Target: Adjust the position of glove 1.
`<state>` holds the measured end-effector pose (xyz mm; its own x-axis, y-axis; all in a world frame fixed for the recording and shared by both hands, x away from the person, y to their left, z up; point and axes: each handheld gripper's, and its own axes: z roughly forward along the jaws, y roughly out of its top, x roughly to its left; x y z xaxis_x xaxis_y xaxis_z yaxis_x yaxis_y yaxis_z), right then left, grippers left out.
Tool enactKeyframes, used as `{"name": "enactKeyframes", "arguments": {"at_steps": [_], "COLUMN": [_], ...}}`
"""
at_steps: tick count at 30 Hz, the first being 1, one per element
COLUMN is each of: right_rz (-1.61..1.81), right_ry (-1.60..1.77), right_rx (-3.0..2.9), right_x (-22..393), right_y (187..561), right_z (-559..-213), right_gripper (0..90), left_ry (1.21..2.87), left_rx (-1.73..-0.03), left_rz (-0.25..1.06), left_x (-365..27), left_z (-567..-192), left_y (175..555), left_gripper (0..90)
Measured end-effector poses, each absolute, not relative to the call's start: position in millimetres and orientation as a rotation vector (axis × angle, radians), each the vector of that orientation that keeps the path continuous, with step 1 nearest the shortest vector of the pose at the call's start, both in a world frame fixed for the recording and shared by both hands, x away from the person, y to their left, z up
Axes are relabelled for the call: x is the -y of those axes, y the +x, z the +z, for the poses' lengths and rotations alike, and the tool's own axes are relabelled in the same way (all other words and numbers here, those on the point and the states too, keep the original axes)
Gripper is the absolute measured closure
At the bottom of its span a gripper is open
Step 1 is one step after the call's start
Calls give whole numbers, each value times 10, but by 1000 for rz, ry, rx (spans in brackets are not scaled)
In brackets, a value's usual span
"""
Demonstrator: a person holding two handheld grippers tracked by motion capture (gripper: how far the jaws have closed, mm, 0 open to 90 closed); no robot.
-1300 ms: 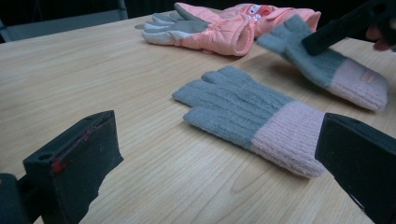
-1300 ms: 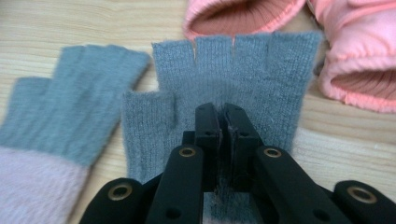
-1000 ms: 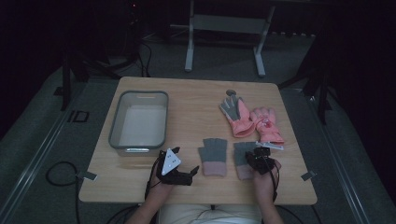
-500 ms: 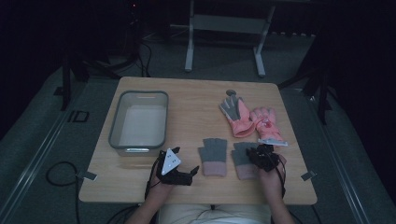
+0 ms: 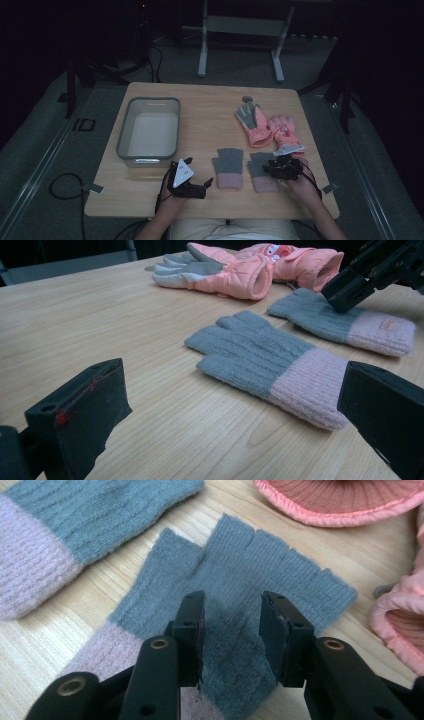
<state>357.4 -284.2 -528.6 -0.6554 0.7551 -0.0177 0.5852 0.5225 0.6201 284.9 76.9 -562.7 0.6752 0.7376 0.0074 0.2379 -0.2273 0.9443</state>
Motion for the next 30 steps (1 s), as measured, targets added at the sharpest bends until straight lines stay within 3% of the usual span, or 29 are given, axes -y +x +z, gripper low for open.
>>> {"name": "enactKeyframes", "arguments": {"at_steps": [6, 10, 13, 23, 30], "right_rz": [834, 795, 755, 895, 1004], "right_ry": [1169, 1169, 1219, 1315, 1243], "right_rx": [-2475, -2467, -2431, -2321, -2347], "right_x": [2834, 2787, 2723, 2664, 2255], "right_y": [3578, 3553, 3540, 3502, 3465], "right_z": [-5367, -5371, -5364, -4918, -4610], "right_gripper": [625, 797, 841, 859, 859], "left_ry": [1778, 1784, 1785, 1770, 1759], "left_rx": [-783, -778, -780, -780, -775], "left_rz": [563, 568, 566, 567, 548], "left_x": [-765, -765, -768, -771, -780], "left_z": [-5628, -5628, -5627, -5629, -5629], "left_y": [2845, 2844, 2847, 2840, 2842], "left_gripper": [0, 0, 0, 0, 0]}}
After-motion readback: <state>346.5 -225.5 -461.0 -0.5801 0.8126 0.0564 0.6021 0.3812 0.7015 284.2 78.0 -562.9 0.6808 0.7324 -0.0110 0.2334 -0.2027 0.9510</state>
